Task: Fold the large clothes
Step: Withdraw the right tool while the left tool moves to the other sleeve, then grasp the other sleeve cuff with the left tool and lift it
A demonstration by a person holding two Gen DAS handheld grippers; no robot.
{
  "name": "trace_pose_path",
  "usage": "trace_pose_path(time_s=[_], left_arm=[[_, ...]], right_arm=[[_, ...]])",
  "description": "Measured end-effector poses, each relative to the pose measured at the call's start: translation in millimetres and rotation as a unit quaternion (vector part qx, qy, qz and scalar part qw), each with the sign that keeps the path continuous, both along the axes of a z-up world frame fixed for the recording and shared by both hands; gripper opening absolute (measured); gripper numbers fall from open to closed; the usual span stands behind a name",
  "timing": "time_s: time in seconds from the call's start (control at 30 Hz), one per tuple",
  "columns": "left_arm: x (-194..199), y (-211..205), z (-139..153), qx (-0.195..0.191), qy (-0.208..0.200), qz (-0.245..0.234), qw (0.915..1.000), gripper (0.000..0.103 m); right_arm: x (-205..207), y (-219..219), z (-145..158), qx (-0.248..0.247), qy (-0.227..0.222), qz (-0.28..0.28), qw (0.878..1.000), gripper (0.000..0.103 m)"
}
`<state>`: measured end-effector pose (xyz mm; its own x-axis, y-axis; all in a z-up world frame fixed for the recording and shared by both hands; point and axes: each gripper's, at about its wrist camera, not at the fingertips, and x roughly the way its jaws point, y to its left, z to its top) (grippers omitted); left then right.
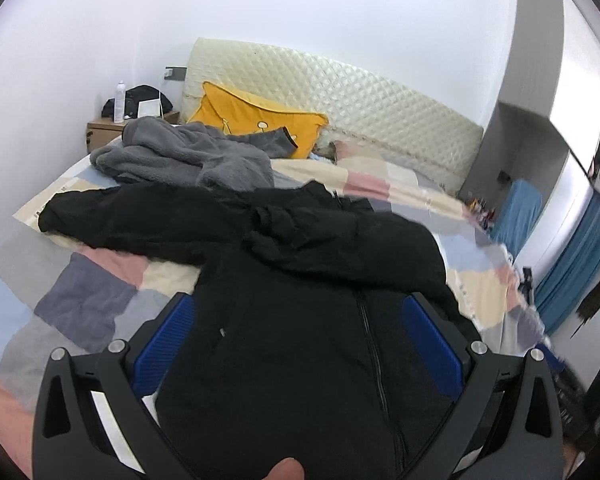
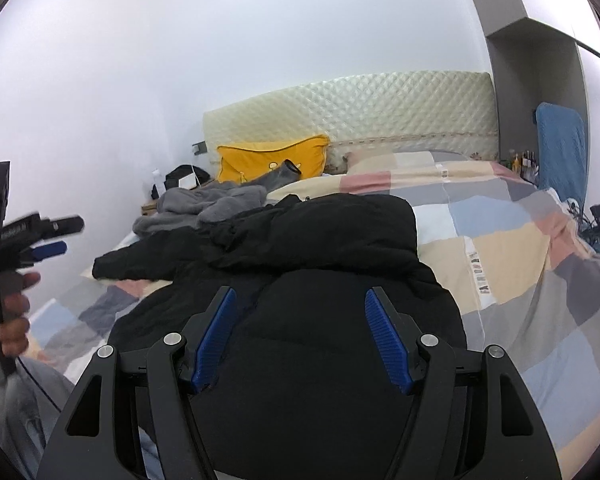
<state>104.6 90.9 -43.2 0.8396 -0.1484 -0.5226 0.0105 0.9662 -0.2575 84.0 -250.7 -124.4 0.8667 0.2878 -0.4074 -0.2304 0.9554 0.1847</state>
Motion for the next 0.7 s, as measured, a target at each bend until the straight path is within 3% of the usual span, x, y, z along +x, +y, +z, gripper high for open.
trace_pose_path(time_s=[0.1, 0.2, 0.4, 0.57, 0.7], left_arm=[[10.5, 28.4, 17.7, 0.003, -0.001, 0.021, 0.9998, 0.103], [24.7, 81.4, 41.7, -0.005, -0.001, 0.055, 0.9985, 0.103], [63.8, 189.7, 58.7, -0.046, 0.042, 0.125, 0.9902, 0.103], [102.6, 271.2, 21.1, -0.073, 0.097, 0.182, 0.9758, 0.103], [123.0, 318.8, -30.6, -0.126, 0.122, 0.200, 0.9639, 0.103]], right_arm=[[-2.1, -1.9, 0.4, -0.002, -0.006, -0.008, 1.000, 0.066], [-4.1, -0.8, 1.9, -0.009, -0.014, -0.020, 1.000, 0.077], [-3.8, -0.7, 0.7, -0.012, -0.014, -0.029, 0.999, 0.083], [3.9, 2.3, -2.9, -0.025, -0.006, -0.041, 0.999, 0.088], [9.5, 6.5, -8.2, -0.044, 0.008, -0.063, 0.997, 0.094]])
